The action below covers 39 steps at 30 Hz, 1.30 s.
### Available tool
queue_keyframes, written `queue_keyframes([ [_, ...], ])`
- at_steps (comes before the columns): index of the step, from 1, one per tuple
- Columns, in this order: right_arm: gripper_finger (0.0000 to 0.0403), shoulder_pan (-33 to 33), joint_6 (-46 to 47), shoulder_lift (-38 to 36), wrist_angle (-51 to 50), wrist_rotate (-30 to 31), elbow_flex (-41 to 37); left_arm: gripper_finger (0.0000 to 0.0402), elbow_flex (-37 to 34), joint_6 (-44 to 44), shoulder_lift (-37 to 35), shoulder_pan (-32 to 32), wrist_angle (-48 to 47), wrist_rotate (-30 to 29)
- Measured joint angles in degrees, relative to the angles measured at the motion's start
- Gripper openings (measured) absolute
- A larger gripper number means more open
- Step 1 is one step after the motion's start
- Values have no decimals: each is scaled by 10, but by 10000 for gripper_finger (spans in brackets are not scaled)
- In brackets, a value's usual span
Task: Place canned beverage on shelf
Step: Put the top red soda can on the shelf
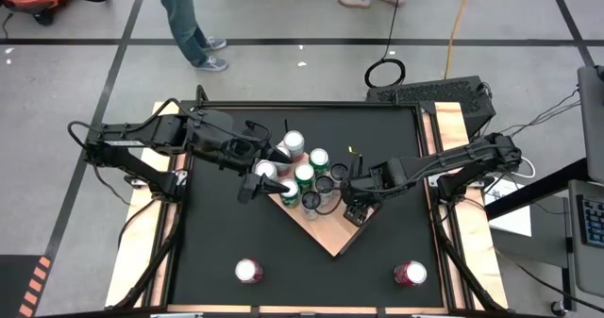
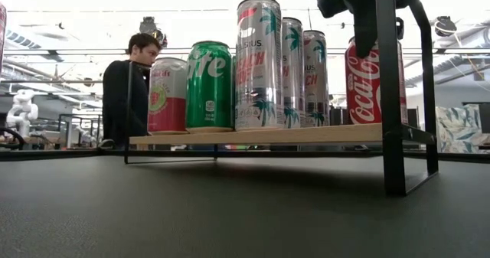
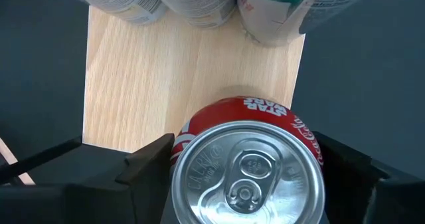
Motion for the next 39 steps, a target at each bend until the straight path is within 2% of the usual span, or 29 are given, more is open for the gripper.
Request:
queue_keyframes([
  [15, 277, -14, -24, 0, -10, -1, -1, 393, 0, 3, 0, 0, 0, 0],
  [24, 299, -16, -26, -1, -15, -2, -2, 393, 0, 3, 0, 0, -1, 0],
  [39, 302, -16, -37, -2, -16, -1, -2, 393, 0, 4, 0, 0, -1, -2],
])
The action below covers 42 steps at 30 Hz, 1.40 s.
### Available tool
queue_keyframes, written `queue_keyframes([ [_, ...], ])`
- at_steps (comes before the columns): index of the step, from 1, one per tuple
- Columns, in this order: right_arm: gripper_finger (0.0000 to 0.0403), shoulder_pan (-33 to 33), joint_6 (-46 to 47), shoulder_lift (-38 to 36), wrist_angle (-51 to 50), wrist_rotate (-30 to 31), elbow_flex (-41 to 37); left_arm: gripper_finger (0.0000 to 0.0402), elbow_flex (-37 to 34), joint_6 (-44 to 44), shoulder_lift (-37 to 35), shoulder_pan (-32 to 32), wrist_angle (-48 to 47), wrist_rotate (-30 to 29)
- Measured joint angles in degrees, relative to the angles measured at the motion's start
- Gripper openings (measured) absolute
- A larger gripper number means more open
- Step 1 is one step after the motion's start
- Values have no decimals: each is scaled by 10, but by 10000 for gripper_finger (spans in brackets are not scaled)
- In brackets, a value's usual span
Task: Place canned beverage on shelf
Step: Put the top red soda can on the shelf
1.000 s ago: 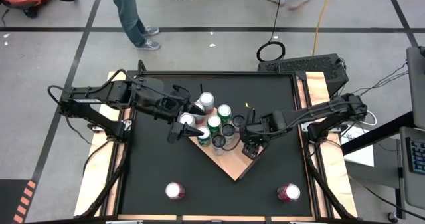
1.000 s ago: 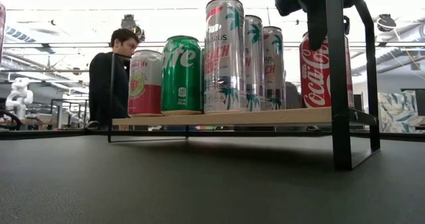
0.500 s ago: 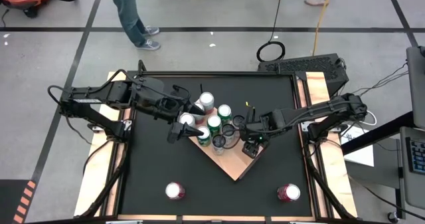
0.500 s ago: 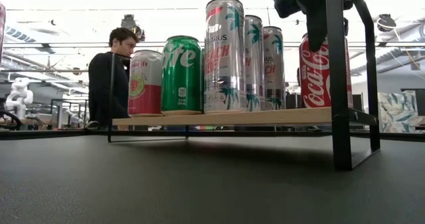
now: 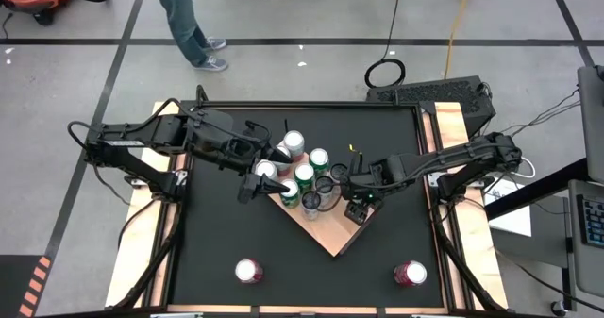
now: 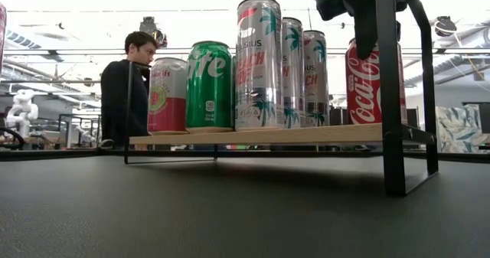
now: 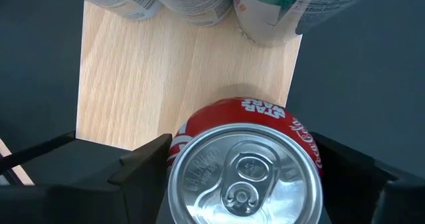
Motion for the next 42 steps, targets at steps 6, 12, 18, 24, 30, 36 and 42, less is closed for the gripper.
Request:
queue_keyframes([
  [6, 303, 0, -1, 0, 0, 0, 0, 393, 0, 0, 0, 0, 0, -2],
  [12, 320, 0, 4, 0, -2, 0, 0, 393, 0, 0, 0, 0, 0, -2],
  [18, 340, 0, 9, 0, -6, 0, -1, 393, 0, -1, 0, 0, 0, -2],
  [24, 349, 0, 18, 0, -2, -1, -1, 393, 0, -1, 0, 0, 0, -2],
  [30, 350, 0, 27, 0, 1, -1, -1, 393, 0, -1, 0, 0, 0, -2],
  [36, 350, 0, 44, 0, 2, -2, 0, 393, 0, -1, 0, 0, 0, -2],
  [42, 350, -3, 60, -11, -8, -2, 18, 393, 0, -2, 0, 0, 0, -2],
])
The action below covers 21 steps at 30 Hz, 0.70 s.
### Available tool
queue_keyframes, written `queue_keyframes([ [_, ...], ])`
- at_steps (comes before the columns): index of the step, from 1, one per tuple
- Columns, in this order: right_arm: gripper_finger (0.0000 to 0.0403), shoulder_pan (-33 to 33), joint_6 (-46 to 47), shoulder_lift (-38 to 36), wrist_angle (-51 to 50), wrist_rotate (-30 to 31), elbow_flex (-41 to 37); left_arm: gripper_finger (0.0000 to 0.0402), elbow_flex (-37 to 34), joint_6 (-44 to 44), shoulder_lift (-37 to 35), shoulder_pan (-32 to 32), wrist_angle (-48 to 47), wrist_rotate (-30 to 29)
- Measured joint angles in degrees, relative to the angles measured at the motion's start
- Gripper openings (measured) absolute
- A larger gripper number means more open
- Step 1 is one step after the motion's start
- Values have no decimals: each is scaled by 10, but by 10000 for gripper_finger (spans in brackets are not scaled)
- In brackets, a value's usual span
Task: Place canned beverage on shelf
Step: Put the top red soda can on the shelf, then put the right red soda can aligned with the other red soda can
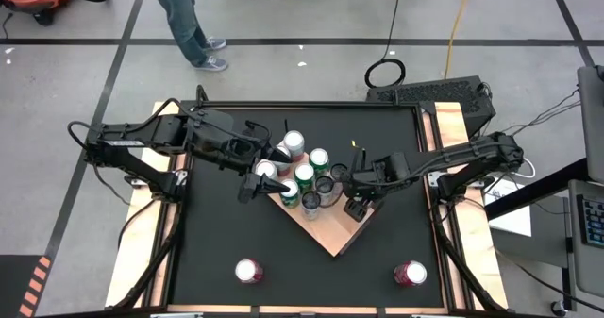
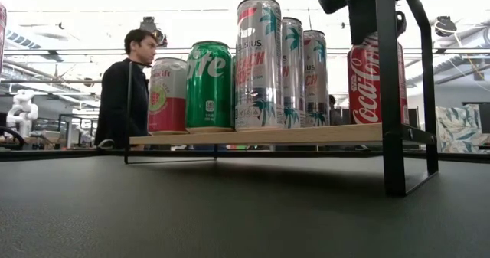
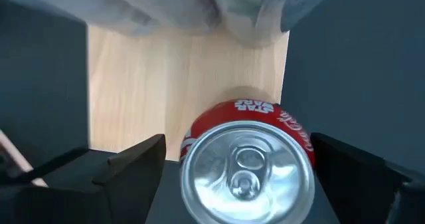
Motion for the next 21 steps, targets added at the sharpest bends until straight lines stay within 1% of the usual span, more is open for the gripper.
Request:
queue_keyframes([
  [5, 350, -11, 3, -4, -50, 1, 40, 393, 0, 0, 0, 0, 0, 0],
  [9, 350, -13, -6, -4, -84, 1, 87, 393, 0, 1, 0, 0, 0, 0],
  [16, 350, -12, 1, -5, -146, 0, 185, 393, 0, 1, 0, 0, 0, 0],
  [21, 350, 9, -13, -4, -159, 1, 262, 393, 0, 0, 0, 0, 0, 0],
])
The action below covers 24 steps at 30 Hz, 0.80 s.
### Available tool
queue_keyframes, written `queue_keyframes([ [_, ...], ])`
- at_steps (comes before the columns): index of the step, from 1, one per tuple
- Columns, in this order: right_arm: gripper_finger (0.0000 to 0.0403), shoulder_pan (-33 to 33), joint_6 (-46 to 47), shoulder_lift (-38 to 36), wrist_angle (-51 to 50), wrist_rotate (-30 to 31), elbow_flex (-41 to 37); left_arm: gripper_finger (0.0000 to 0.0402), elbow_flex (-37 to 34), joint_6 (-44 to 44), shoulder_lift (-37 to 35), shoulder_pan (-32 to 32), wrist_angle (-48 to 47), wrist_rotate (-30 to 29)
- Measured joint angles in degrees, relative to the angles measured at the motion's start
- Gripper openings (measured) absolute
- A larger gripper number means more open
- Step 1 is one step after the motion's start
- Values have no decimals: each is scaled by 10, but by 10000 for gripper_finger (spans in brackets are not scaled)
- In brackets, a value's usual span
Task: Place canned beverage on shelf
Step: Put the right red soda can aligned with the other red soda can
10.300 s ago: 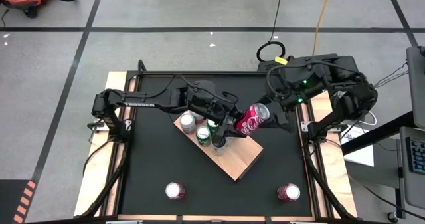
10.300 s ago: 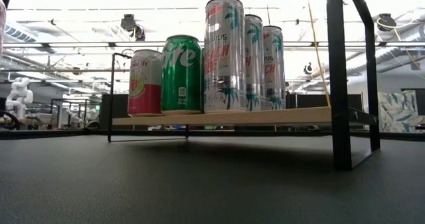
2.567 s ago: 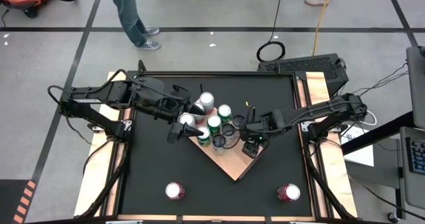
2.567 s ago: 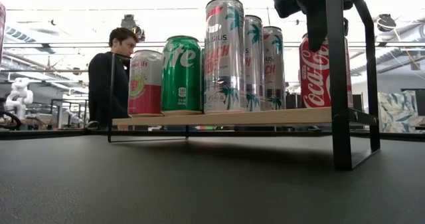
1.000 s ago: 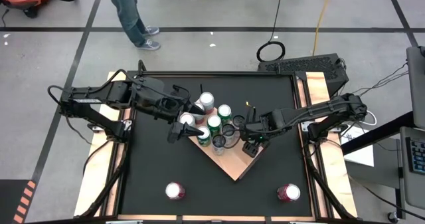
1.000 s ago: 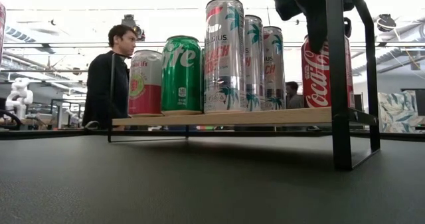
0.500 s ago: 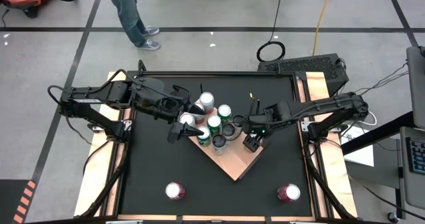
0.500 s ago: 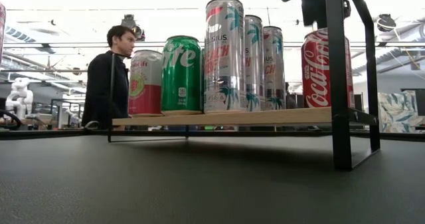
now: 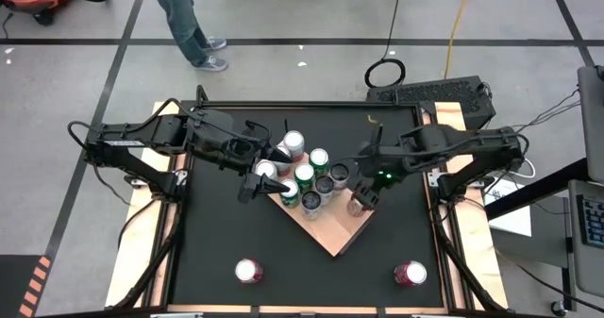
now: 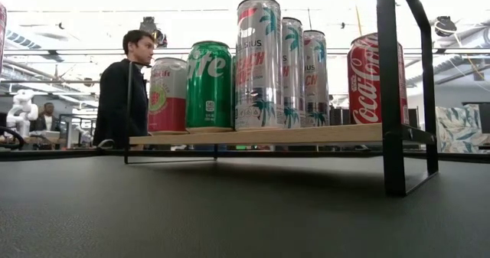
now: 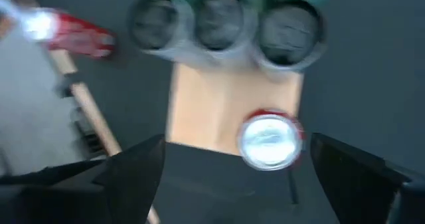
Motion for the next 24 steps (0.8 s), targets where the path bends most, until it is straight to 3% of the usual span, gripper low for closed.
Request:
queue_keyframes([
  [8, 350, 77, 9, 0, -3, 4, 89, 393, 0, -4, 0, 0, 0, 0],
  [24, 350, 324, 35, 0, -82, 13, 94, 393, 0, -4, 0, 0, -5, -24],
])
